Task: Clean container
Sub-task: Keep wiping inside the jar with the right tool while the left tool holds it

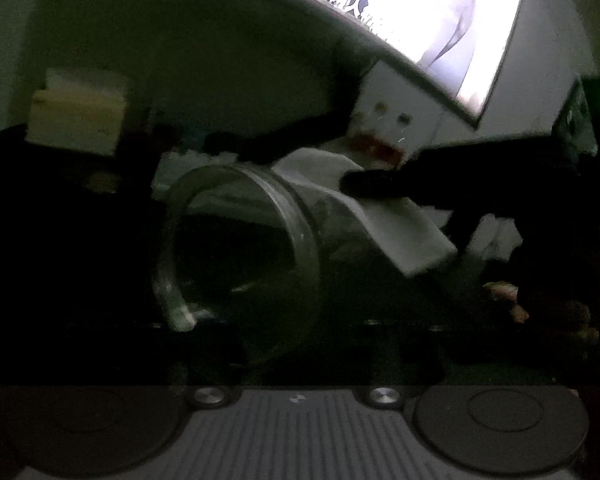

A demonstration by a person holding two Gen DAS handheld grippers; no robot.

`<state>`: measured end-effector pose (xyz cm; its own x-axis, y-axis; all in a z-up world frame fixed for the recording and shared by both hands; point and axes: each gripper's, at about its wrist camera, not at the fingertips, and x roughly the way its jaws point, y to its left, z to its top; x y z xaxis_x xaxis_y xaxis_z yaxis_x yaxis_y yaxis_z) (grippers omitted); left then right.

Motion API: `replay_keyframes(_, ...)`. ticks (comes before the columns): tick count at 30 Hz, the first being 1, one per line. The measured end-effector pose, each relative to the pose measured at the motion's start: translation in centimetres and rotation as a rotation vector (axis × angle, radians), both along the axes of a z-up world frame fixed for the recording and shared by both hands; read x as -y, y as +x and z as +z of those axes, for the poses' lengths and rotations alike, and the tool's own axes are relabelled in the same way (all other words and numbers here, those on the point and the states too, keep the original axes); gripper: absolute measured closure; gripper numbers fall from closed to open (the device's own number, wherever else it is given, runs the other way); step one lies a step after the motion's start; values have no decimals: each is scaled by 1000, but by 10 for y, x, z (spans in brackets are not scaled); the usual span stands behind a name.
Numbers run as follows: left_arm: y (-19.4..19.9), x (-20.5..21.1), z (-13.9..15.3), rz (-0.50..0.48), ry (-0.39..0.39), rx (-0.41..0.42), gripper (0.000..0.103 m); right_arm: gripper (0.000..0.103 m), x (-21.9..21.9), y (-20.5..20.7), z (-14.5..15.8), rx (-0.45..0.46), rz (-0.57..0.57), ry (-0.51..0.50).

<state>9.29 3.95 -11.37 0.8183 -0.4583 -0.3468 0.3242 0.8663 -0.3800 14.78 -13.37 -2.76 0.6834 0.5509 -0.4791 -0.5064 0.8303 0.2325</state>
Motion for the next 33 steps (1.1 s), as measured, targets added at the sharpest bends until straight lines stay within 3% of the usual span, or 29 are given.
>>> replay_keyframes(4, -2, -5, -1, -59, -90, 7, 89, 92, 8, -22, 8, 20, 35, 6)
replay_keyframes(7, -3, -2, 2, -116, -71, 8, 89, 92, 13, -34, 13, 37, 54, 9)
replay_keyframes(12, -15, -3, 13, -296, -105, 26, 93, 92, 15, -38, 11, 28, 60, 1)
replay_keyframes(16, -22, 4, 18, -374, -47, 33, 93, 92, 13, -37, 6, -7, 96, 32)
replay_keyframes(19, -21, 7, 14, -391, -13, 19, 85, 92, 4, -28, 4, -29, 125, 36)
replay_keyframes(21, -18, 12, 10, -356, 29, -11, 69, 92, -2, -21, 3, -35, 151, 34)
replay_keyframes(25, -15, 16, 4, -316, 58, -32, 64, 92, -14, -10, 1, -38, 224, 24)
replay_keyframes(31, -16, 16, 6, -283, 76, -37, 57, 92, -17, 17, -7, -52, 162, -50)
replay_keyframes(33, -13, 13, 7, -260, 75, -42, 49, 92, -14, 22, -9, -59, 117, -61)
